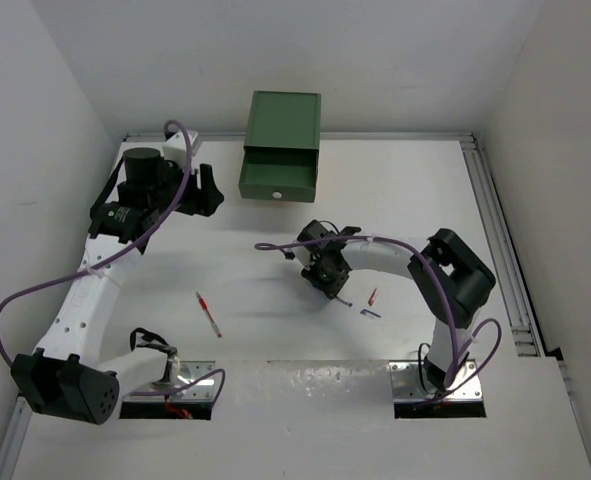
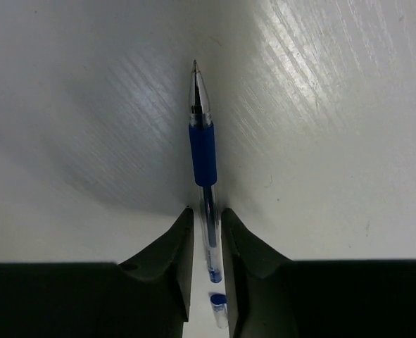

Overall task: Sort the stationery into containers
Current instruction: Pick up the pen from the center of the board.

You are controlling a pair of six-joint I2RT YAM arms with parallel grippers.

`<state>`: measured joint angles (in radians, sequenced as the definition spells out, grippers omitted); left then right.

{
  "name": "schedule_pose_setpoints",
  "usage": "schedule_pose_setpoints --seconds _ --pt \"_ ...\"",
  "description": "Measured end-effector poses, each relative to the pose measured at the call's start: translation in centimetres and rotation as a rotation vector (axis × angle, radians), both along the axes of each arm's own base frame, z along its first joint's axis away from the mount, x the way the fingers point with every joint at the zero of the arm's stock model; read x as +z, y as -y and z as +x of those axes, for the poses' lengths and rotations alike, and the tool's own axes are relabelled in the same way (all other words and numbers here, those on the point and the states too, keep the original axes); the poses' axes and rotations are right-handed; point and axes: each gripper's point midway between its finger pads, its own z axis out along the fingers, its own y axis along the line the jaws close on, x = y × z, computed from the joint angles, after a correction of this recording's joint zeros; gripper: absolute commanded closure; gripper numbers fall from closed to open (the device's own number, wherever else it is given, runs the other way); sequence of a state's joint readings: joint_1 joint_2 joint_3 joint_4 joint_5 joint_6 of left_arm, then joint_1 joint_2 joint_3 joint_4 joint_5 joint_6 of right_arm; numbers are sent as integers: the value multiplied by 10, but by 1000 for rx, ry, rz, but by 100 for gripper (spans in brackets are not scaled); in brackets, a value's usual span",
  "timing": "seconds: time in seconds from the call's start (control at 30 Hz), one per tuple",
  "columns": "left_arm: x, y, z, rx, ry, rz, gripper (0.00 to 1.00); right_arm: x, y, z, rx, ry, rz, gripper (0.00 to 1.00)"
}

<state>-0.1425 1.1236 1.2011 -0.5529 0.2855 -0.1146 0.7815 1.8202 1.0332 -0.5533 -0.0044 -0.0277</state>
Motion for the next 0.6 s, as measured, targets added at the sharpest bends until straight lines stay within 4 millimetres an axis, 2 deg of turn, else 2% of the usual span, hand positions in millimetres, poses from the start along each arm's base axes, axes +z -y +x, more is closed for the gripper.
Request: schedule_pose_setpoints --seconds 0.17,0.3,0.43,0.53,0.6 --pt "0 1 -1 -11 0 -4 34 0 -4 2 20 -9 -10 100" --pt "1 4 -2 -33 4 -4 34 0 -3 2 33 -5 -13 100" --pt "2 15 -7 -149 37 20 35 4 2 -3 52 0 14 100" --pt "2 31 -20 -297 87 36 36 25 11 -7 41 -17 85 100" --pt "1 43 -34 -391 127 52 39 56 14 2 18 20 188 100"
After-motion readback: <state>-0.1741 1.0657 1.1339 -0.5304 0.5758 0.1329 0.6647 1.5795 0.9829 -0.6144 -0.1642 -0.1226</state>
